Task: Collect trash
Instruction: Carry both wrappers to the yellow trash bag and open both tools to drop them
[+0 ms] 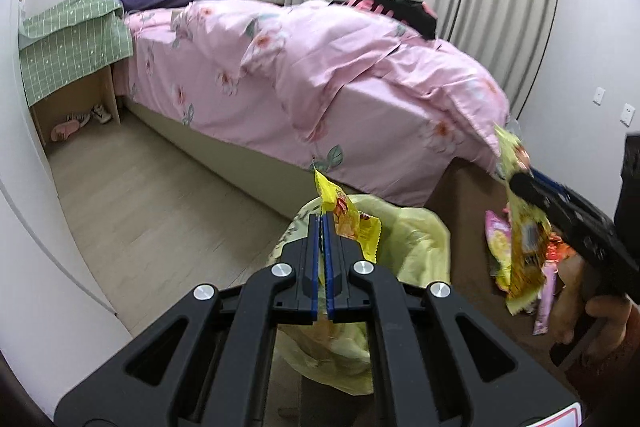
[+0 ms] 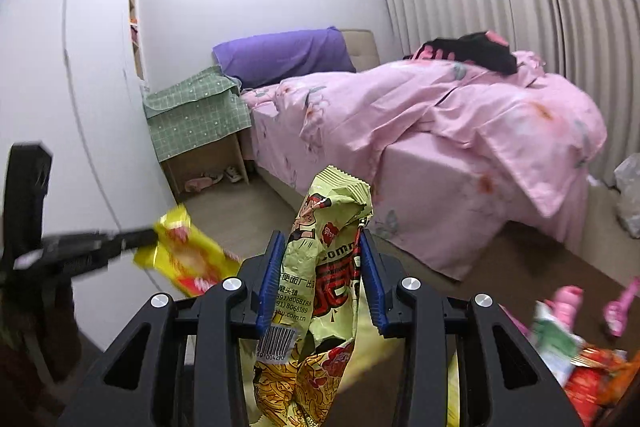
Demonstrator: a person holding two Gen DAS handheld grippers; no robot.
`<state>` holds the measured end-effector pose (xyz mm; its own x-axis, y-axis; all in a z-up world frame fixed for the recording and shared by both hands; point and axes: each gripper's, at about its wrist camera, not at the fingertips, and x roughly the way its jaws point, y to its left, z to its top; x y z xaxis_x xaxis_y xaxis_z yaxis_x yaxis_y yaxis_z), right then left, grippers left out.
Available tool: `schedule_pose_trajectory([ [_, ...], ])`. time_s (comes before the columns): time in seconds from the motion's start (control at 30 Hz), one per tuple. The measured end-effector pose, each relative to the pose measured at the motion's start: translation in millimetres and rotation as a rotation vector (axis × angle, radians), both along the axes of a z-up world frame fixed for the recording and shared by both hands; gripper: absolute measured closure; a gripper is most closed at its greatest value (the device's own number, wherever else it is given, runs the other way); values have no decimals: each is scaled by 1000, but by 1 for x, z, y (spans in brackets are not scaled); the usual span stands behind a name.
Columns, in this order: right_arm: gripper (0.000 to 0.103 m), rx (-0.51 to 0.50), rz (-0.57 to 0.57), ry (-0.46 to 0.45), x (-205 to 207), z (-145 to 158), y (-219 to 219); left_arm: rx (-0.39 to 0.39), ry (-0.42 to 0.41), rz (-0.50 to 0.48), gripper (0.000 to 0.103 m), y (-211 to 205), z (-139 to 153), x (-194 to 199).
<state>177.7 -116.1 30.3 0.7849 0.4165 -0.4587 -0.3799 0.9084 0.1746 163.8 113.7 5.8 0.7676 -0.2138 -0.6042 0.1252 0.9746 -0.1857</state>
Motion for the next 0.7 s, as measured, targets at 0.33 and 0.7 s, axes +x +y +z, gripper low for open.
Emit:
schedule_pose_trajectory([
  [0.33, 66, -31, 7, 97, 62, -59, 62, -90, 129, -71, 101, 9, -57, 34],
  [0.7, 43, -53, 24, 214, 51, -86, 56, -197, 173, -80, 67, 14, -86, 45],
])
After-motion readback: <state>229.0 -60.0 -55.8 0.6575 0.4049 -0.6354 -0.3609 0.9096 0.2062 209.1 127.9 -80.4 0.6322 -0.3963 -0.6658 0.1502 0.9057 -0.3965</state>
